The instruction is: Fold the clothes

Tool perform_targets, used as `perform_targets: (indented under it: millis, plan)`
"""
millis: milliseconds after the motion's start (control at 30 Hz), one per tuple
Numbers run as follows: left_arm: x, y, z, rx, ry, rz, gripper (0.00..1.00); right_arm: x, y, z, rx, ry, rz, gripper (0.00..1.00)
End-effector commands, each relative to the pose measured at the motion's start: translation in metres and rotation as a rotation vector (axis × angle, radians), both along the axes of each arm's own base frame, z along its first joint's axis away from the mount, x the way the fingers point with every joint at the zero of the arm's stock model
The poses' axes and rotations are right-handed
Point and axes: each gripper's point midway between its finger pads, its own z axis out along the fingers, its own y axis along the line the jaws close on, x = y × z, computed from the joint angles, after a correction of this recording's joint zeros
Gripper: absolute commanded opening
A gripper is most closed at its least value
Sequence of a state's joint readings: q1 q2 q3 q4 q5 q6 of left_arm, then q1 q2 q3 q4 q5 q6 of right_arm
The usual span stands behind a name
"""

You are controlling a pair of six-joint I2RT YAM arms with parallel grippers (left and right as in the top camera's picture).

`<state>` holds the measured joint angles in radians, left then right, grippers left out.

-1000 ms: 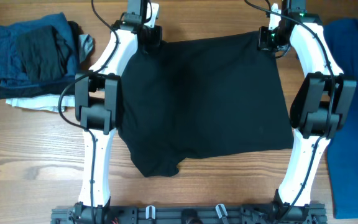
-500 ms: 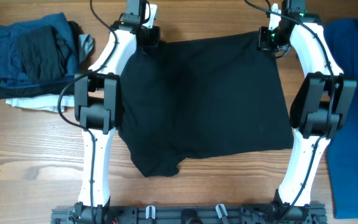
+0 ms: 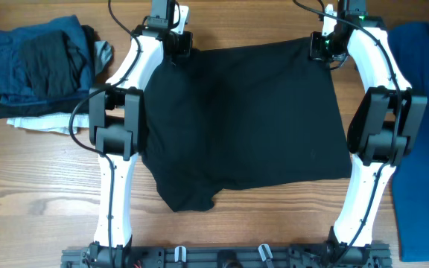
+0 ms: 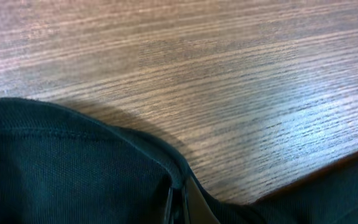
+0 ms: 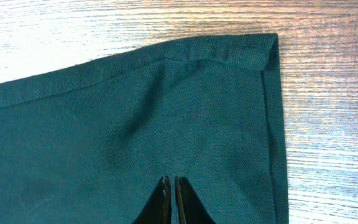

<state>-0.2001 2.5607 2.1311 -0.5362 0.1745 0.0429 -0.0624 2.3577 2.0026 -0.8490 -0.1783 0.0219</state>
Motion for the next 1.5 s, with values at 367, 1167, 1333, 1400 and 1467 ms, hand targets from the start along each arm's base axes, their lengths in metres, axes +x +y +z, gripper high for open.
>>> perform_targets:
  millis: [367, 1167, 1333, 1400, 1467]
  plan:
    - [0.029, -0.013, 0.084, -0.148, -0.184, 0.044, 0.04, 0.002, -0.003, 0.01, -0.011, -0.019, -0.013, 0.04]
    - [0.004, 0.077, 0.099, -0.193, 0.024, 0.422, 0.52, 0.0, -0.003, 0.01, -0.009, -0.013, -0.017, 0.04]
    - [-0.005, 0.09, 0.083, -0.186, 0.089, 0.492, 0.58, 0.0, -0.003, 0.009, 0.0, -0.008, -0.041, 0.04]
    - [-0.009, 0.09, 0.077, -0.203, 0.125, 0.532, 0.54, 0.0, -0.003, 0.009, 0.0, -0.008, -0.041, 0.04]
    - [-0.013, 0.089, 0.069, -0.209, 0.158, 0.557, 0.41, 0.0, -0.003, 0.01, 0.0, -0.009, -0.041, 0.04]
